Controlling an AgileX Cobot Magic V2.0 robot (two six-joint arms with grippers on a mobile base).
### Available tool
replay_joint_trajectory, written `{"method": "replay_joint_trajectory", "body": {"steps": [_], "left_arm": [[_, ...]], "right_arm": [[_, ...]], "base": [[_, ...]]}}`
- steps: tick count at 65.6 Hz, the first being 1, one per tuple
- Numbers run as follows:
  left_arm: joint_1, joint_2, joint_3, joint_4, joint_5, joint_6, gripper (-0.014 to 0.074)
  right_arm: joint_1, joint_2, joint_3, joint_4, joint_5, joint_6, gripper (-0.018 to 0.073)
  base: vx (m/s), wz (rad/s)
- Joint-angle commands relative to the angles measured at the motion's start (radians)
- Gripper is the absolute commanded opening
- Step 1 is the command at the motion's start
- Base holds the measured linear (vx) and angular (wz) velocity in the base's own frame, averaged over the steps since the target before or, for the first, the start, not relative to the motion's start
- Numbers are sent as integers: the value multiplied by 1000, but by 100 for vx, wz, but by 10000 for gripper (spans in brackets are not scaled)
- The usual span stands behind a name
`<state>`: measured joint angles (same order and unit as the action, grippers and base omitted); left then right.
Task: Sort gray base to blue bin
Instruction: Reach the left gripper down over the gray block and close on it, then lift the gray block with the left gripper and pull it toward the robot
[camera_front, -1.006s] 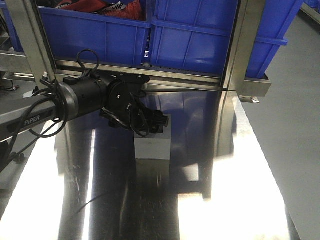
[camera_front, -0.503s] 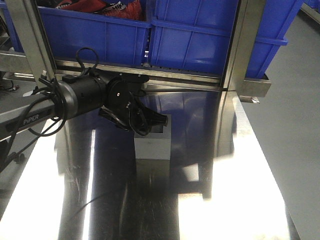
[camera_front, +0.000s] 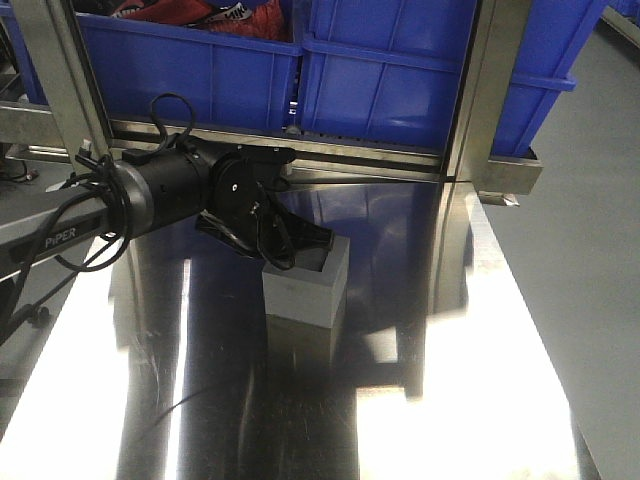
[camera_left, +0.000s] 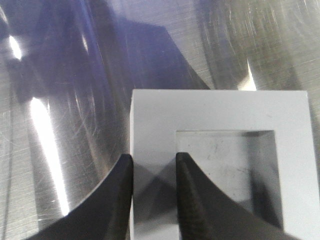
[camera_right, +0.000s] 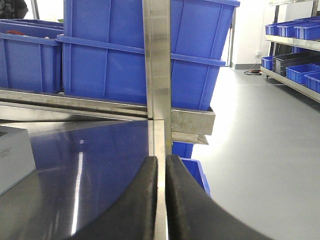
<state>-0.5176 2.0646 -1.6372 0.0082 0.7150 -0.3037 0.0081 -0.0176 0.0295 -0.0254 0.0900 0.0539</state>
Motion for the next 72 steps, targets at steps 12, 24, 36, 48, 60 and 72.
{"method": "replay_joint_trajectory", "body": {"steps": [12, 24, 36, 48, 60, 72], "left_arm": [[-5, -164, -21, 2, -107, -3, 157], [-5, -268, -21, 13, -144, -3, 157], [-6, -379, -12, 47, -166, -2, 157], [-6, -538, 86, 64, -228, 0, 157], [-6, -733, 277, 64, -328, 8, 157], [-6, -929, 481, 64, -459, 8, 157]], "right_arm": [[-4, -8, 1, -6, -74, -7, -4], [-4, -8, 1, -6, -74, -7, -4], [-4, -8, 1, -6, -74, -7, -4], [-4, -8, 1, -6, -74, -7, -4], [-4, -8, 1, -6, -74, -7, -4], [-4, -8, 1, -6, -74, -7, -4]], "base": [[0, 0], [0, 0], [0, 0], [0, 0], [0, 0], [0, 0]]}}
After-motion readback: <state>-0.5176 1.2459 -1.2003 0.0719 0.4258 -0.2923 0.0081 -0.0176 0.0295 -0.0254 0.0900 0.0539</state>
